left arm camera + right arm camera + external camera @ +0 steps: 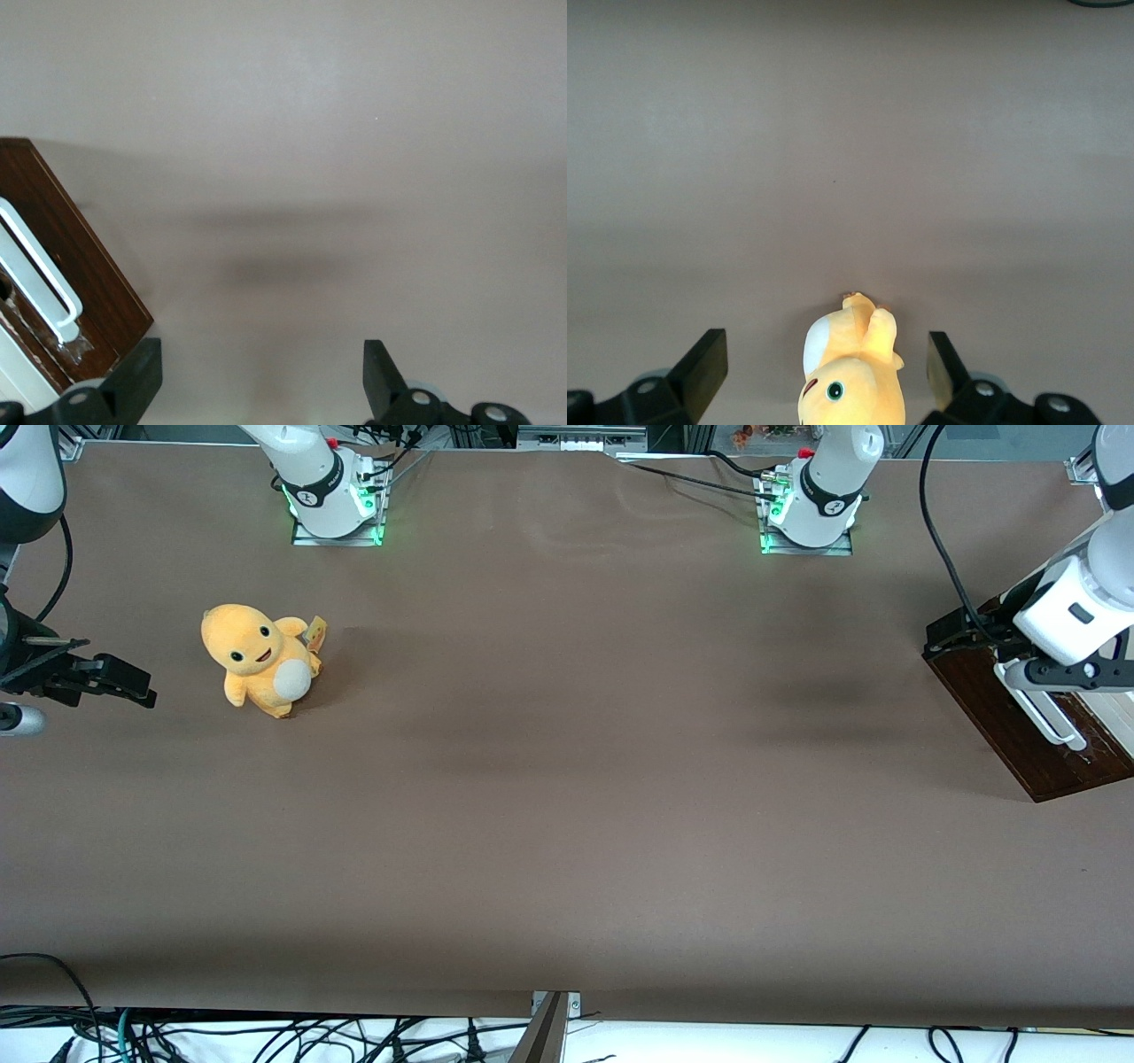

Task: Open lower drawer with left arm only
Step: 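Lower the open left gripper to the lower drawer's white handle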

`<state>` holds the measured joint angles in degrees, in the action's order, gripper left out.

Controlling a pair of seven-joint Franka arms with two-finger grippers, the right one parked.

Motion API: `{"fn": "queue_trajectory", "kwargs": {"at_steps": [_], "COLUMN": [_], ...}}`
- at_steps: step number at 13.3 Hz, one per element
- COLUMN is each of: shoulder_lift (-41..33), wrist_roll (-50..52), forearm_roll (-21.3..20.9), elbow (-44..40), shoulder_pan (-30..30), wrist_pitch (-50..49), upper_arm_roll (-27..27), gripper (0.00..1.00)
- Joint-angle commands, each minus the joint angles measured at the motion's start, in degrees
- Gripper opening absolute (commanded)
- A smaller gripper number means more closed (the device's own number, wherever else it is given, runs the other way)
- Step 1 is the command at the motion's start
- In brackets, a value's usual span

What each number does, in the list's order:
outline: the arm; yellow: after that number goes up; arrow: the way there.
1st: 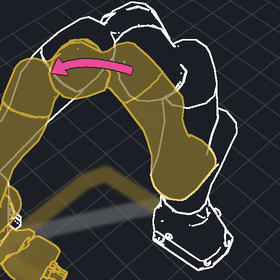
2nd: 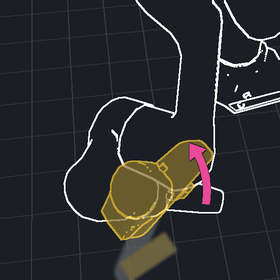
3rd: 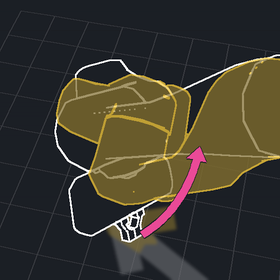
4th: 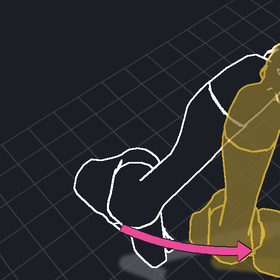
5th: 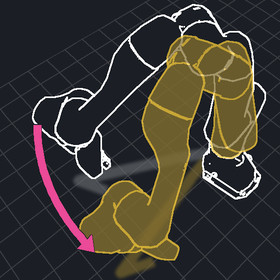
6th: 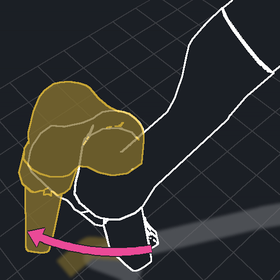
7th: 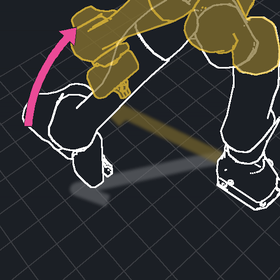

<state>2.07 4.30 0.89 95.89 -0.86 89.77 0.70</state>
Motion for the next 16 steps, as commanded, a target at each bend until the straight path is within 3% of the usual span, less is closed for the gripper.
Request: {"fn": "queue_trajectory", "kwargs": {"at_steps": [1,2,5,10,13,16], "shoulder_lift": [3.54,5.29,11.96,23.66,31.04,35.45], "wrist_roll": [7.54,8.70,11.87,16.52,19.59,24.08], "forearm_roll": [0.25,-0.01,-8.16,-26.08,-39.09,-43.77], "elbow": [-0.27,-0.27,-0.44,-0.53,-0.44,-0.44], "shoulder_pan": [0.16,0.07,0.07,0.07,0.42,1.64], "wrist_pitch": [-0.47,-0.99,-4.77,-7.06,-11.44,-11.72], "upper_arm_roll": [0.09,0.01,0.18,-0.26,-0.35,-0.79], "gripper": [1.00,1.00,1.00,1.00,1.00,1.00]}}
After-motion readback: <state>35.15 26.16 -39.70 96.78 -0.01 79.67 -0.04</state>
